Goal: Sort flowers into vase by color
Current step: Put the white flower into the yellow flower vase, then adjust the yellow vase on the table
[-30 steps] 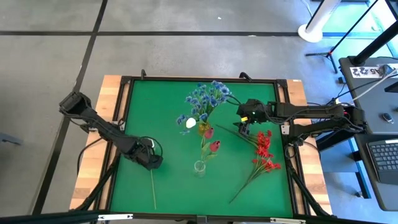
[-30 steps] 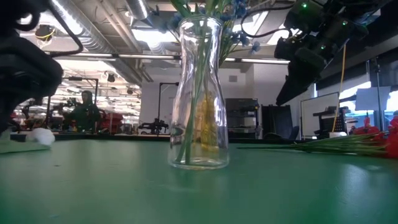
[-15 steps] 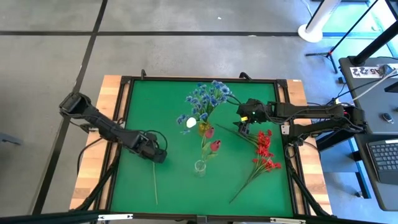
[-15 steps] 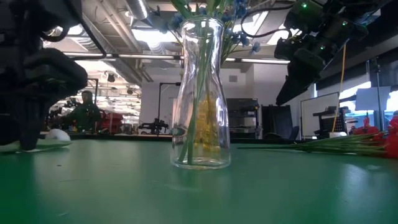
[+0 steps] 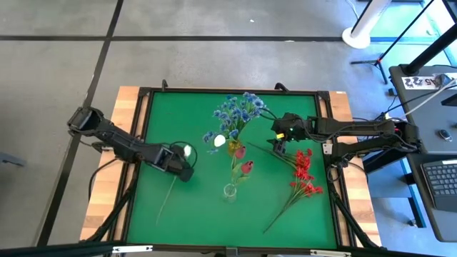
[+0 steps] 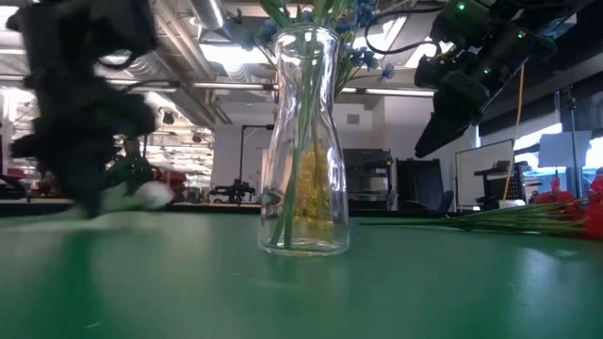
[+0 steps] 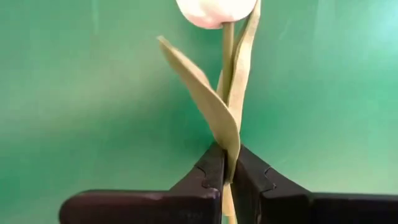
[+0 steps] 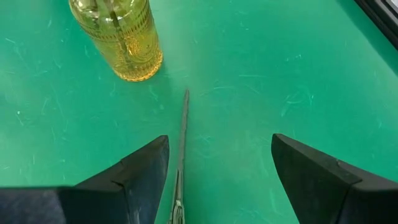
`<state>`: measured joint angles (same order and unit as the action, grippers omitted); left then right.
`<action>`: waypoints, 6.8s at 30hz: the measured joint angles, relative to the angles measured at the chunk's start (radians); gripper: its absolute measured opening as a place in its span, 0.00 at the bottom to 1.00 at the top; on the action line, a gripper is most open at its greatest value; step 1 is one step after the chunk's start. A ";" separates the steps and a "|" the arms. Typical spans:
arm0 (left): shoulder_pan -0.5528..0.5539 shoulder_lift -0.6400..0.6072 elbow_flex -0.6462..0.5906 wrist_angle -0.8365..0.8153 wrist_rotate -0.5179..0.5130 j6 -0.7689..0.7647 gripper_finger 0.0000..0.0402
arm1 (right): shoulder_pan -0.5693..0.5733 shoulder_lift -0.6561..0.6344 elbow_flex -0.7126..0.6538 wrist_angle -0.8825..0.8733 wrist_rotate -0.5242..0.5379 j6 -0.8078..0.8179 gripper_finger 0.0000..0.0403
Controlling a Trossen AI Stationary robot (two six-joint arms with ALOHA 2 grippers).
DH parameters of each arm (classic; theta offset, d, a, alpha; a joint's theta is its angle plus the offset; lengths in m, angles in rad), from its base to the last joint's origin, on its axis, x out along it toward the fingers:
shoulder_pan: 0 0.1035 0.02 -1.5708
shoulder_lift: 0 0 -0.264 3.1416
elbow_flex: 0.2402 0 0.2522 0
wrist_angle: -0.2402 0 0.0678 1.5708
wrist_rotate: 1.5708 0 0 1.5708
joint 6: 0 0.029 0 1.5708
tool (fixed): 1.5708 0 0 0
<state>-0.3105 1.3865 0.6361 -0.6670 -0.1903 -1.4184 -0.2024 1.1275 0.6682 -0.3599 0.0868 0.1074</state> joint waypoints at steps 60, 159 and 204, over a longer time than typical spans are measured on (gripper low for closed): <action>-0.029 0.054 0.544 0.963 -0.596 1.680 0.00 | 0.000 0.000 0.000 0.153 -0.143 0.038 0.70; 0.132 0.274 0.598 0.848 -0.635 1.635 0.38 | 0.000 0.001 -0.076 0.311 -0.185 0.044 0.70; -0.110 -0.366 0.173 0.472 -0.691 0.970 0.52 | 0.109 0.237 -0.189 0.782 -0.037 0.002 0.70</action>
<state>-0.4206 1.0200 0.8087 -0.1947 -0.8809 -0.4484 -0.0934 1.3647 0.4793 0.4222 0.0496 0.1098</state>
